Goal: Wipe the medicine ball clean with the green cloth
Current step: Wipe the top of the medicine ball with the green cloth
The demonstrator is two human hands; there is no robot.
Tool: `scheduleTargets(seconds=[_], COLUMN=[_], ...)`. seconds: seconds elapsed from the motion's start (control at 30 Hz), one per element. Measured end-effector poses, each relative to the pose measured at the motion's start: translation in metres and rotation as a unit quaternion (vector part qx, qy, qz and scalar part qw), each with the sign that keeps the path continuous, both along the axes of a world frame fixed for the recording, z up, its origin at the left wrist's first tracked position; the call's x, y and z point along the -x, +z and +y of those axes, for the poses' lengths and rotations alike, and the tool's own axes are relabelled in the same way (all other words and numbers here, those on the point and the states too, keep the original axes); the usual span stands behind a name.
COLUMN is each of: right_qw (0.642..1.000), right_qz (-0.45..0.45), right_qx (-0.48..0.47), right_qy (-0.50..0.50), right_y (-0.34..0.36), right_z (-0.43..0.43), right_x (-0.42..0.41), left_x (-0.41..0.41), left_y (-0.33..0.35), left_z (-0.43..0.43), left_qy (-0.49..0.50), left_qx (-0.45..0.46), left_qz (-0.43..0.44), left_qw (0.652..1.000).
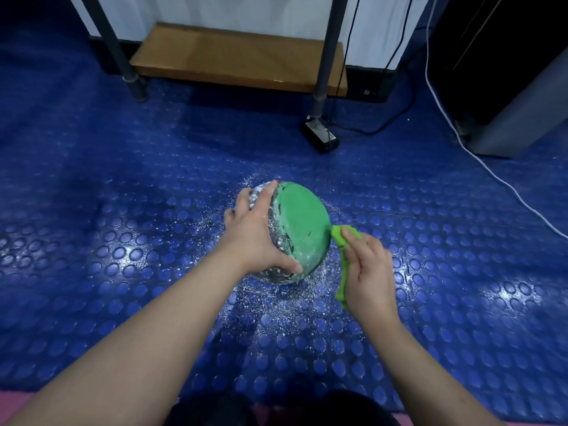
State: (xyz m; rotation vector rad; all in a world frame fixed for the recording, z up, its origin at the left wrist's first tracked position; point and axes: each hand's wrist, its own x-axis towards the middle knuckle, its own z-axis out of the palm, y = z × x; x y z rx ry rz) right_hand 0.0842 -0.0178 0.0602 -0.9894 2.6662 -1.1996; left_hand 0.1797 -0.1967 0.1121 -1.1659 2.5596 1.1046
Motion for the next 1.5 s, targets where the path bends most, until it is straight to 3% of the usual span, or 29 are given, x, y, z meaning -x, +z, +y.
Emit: scheduleTargets(seconds=[0.1,0.2,0.3,0.4,0.5,0.6,0.73,0.87,1.03,1.17,1.3,1.33,1.43,1.5], right_qw=[0.997,0.998,0.99,0.987,1.0,0.984,0.98,0.999,0.998,0.988,0.944,0.943,0.992,0.998], right_qz=[-0.056,0.009,0.117,0.131,-0.009,-0.143,-0.141,-0.014,-0.024,-0.103,-0.268,-0.269,-0.074,0.026], right_qx=[0.049,0.067,0.023,0.009,0.004,0.064,0.122,-0.049,-0.038,0.011,0.029,0.015,0.012,0.052], right_qy=[-0.033,0.01,0.077,0.096,0.004,-0.089,-0.062,0.018,-0.033,-0.11,-0.191,-0.196,-0.104,-0.005], right_y=[0.011,0.024,0.012,-0.016,-0.027,-0.006,0.034,0.024,0.011,0.013,0.018,0.017,0.011,0.0], right_z=[-0.017,-0.045,-0.05,-0.018,0.005,-0.01,-0.056,-0.085,-0.093,-0.097,-0.095,-0.094,-0.084,-0.077], right_x=[-0.001,-0.013,-0.024,-0.027,-0.021,-0.016,-0.022,-0.038,-0.034,-0.032,-0.012,-0.01,-0.024,-0.029], left_x=[-0.001,-0.001,-0.001,-0.003,-0.006,-0.009,-0.011,-0.011,-0.014,-0.009,-0.003,-0.002,-0.006,-0.017], left_y=[-0.002,-0.002,-0.005,-0.007,-0.008,-0.009,-0.009,-0.012,-0.017,-0.01,-0.004,-0.004,-0.006,-0.013], left_z=[0.001,0.001,-0.005,-0.014,-0.019,-0.019,-0.018,-0.021,-0.02,-0.013,0.001,0.004,0.007,0.003], left_qy=[-0.002,-0.006,-0.007,-0.009,0.017,0.013,-0.019,-0.021,-0.01,-0.014,-0.013,-0.011,-0.003,0.003], left_qx=[0.003,0.012,0.006,-0.009,-0.033,-0.031,-0.017,-0.021,-0.022,-0.01,-0.013,-0.011,-0.006,-0.007], left_qz=[0.005,0.006,0.008,0.007,0.023,0.022,-0.001,0.007,0.026,0.011,-0.001,-0.001,0.006,0.027], left_qw=[1.0,1.0,1.0,1.0,0.999,0.999,1.0,1.0,0.999,1.0,1.0,1.0,1.0,1.0])
